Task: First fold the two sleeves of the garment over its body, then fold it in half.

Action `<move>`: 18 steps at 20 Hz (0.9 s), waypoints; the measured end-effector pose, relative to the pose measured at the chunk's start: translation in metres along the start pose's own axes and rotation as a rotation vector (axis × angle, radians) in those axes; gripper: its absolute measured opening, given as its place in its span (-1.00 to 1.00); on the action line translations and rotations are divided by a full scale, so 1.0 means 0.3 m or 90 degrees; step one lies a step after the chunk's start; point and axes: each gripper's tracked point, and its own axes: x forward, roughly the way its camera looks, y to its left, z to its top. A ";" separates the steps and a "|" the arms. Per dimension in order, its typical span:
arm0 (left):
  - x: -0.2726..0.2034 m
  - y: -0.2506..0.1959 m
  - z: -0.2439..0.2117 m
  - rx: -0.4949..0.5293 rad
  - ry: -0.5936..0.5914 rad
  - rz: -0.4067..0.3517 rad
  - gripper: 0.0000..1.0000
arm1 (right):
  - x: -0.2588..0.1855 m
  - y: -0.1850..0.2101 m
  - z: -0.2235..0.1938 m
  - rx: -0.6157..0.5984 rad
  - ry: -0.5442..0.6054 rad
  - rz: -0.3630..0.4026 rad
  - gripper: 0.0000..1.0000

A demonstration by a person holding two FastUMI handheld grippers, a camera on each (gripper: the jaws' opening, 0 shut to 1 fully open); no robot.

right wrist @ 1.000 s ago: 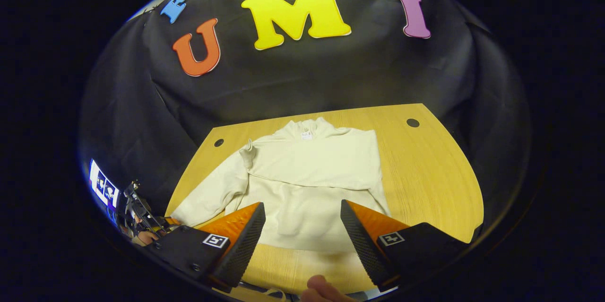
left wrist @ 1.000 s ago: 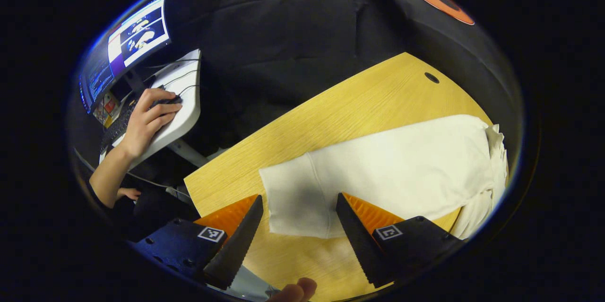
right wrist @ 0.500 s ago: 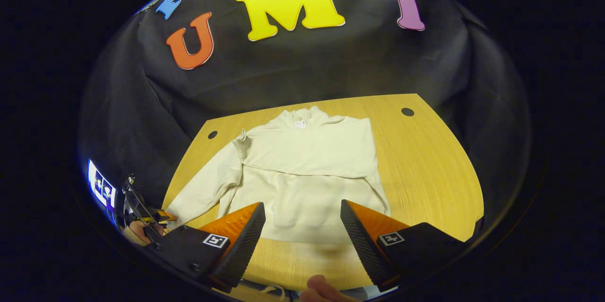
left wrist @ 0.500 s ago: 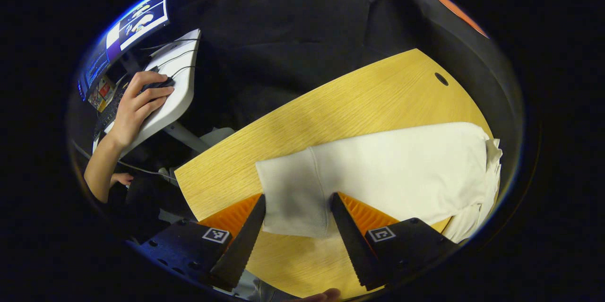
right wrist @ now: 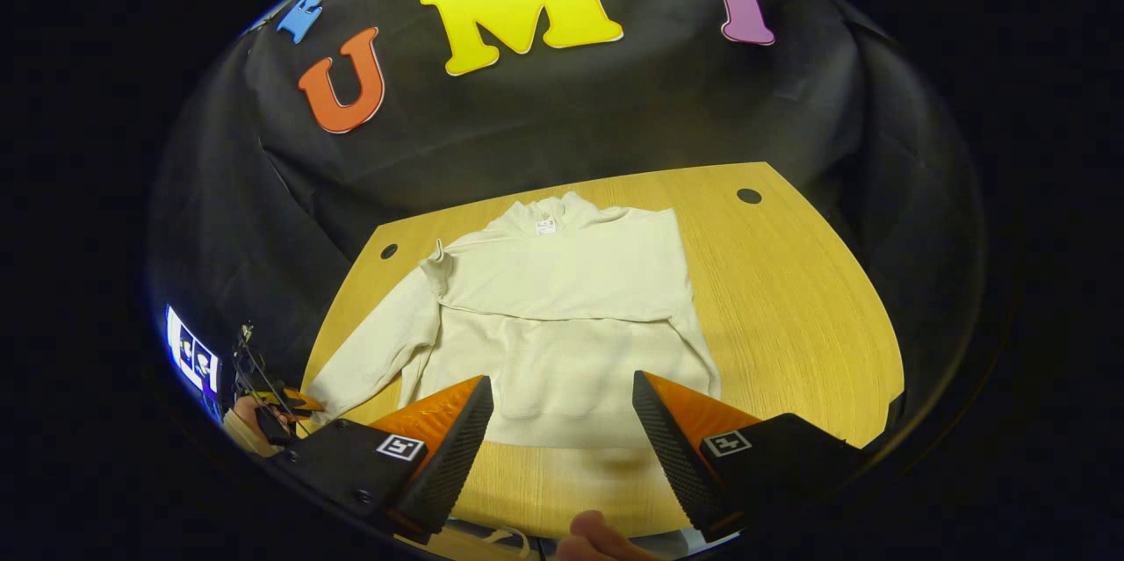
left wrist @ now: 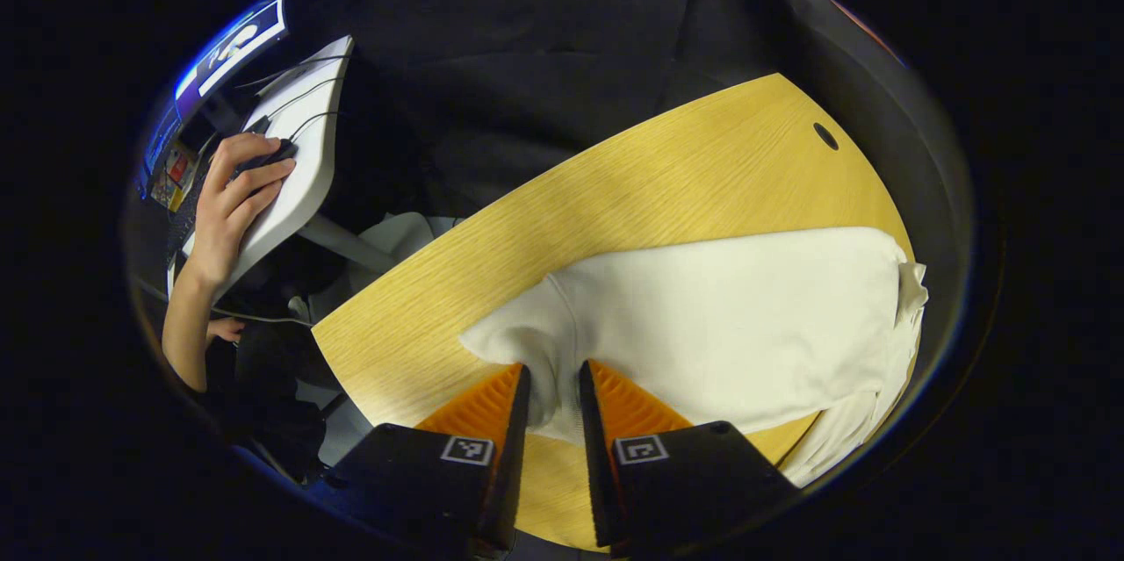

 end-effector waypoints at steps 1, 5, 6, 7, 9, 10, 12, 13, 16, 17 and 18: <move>0.004 -0.001 0.006 0.000 0.001 -0.002 -0.36 | 0.000 -0.009 -0.004 0.002 0.000 0.001 0.94; -0.002 -0.018 0.011 -0.010 0.003 -0.011 -0.63 | -0.008 -0.056 -0.001 0.002 -0.004 0.003 0.97; -0.008 -0.021 0.013 -0.015 0.005 -0.012 -0.68 | -0.013 -0.067 0.002 0.000 -0.005 0.005 0.97; -0.023 -0.031 0.018 -0.018 0.004 -0.013 -0.71 | -0.016 -0.079 0.003 -0.003 -0.007 0.007 0.97; -0.059 -0.048 0.052 -0.012 -0.014 -0.013 -0.74 | -0.021 -0.105 0.009 -0.009 -0.010 0.008 0.97; -0.084 -0.069 0.067 -0.005 -0.023 -0.013 -0.76 | -0.022 -0.119 0.012 -0.012 -0.011 0.009 0.97; -0.141 -0.118 0.091 0.010 -0.039 -0.018 -0.77 | -0.021 -0.145 0.015 -0.012 -0.013 0.012 0.97; -0.174 -0.154 0.108 0.020 -0.048 -0.024 -0.77 | -0.020 -0.156 0.017 -0.009 -0.014 0.017 0.97; -0.267 -0.306 0.146 0.050 -0.075 -0.048 -0.77 | -0.012 -0.201 0.026 0.001 -0.013 0.026 0.97; -0.296 -0.360 0.160 0.062 -0.084 -0.055 -0.77 | -0.008 -0.220 0.025 0.004 -0.012 0.029 0.97; -0.328 -0.423 0.170 0.076 -0.093 -0.063 -0.77 | -0.008 -0.238 0.029 0.008 -0.012 0.032 0.97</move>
